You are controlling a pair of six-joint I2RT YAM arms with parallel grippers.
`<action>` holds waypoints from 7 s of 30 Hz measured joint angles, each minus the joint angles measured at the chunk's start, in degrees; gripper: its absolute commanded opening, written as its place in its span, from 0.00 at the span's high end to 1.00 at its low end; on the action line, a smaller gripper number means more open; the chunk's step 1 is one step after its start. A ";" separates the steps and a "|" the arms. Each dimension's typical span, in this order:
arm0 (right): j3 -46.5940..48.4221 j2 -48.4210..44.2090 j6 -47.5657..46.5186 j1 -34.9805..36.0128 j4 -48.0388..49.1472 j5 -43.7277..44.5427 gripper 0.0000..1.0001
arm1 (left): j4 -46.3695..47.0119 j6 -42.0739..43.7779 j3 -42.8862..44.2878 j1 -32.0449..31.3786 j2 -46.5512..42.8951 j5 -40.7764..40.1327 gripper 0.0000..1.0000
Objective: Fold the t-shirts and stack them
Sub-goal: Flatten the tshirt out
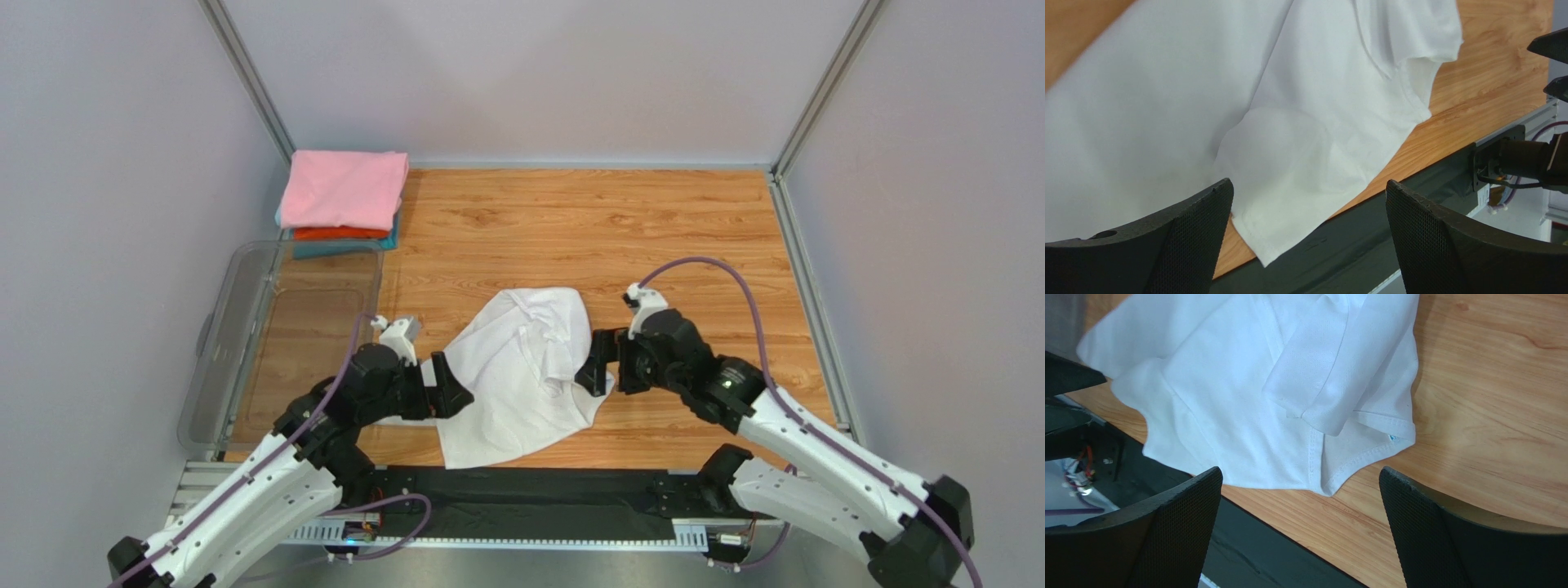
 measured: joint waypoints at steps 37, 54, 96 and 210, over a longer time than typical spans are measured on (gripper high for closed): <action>10.40 2.99 3.96 7.43 -0.76 24.63 0.95 | 4.48 -8.74 0.26 -0.02 -8.59 13.05 1.00; 41.83 -11.23 -6.75 7.45 -15.10 24.68 0.94 | 0.74 3.56 53.09 -0.02 10.64 15.26 1.00; 14.51 2.86 -5.05 -23.43 -14.25 24.15 0.00 | 10.58 2.86 14.75 25.73 23.34 29.49 0.22; 28.00 48.06 -3.21 -43.52 -17.31 43.39 1.00 | 40.94 0.94 -5.90 8.90 38.36 16.74 0.01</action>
